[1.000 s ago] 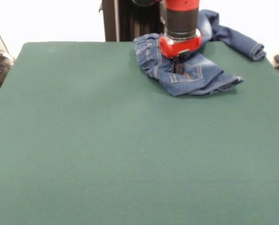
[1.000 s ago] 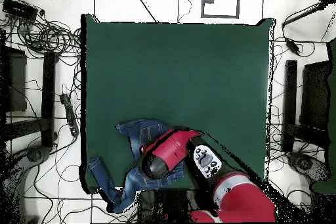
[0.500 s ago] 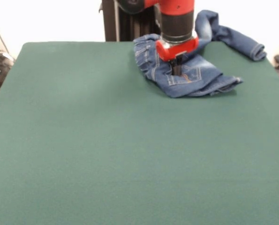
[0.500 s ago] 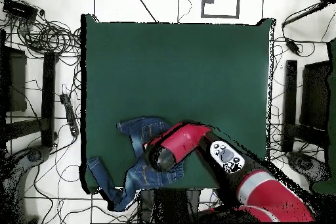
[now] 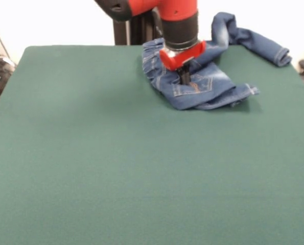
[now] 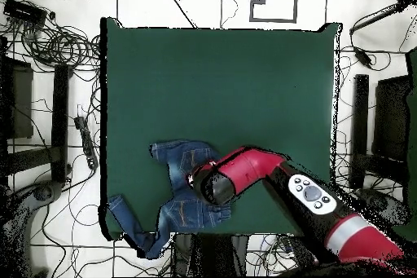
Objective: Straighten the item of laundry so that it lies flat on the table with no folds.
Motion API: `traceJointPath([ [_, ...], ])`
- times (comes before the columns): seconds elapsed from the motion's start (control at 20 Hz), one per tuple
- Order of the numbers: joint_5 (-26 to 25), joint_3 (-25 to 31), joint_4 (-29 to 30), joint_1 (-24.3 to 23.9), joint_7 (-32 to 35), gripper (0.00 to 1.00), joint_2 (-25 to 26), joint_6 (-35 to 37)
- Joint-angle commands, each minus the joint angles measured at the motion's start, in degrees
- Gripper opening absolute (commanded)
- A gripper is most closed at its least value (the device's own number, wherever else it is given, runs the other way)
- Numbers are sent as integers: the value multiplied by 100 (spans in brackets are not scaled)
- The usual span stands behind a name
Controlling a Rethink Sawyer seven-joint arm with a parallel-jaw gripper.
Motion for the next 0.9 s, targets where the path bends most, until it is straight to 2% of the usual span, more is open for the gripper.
traceJointPath([
  [0.05, -74, 606, -1143, -293, -2543, 0, -26, 848],
  [0.65, 144, 983, -1636, -430, -3590, 0, -3, 1519],
  [0.9, 179, 1096, -1780, -398, -3785, 0, -10, 1610],
])
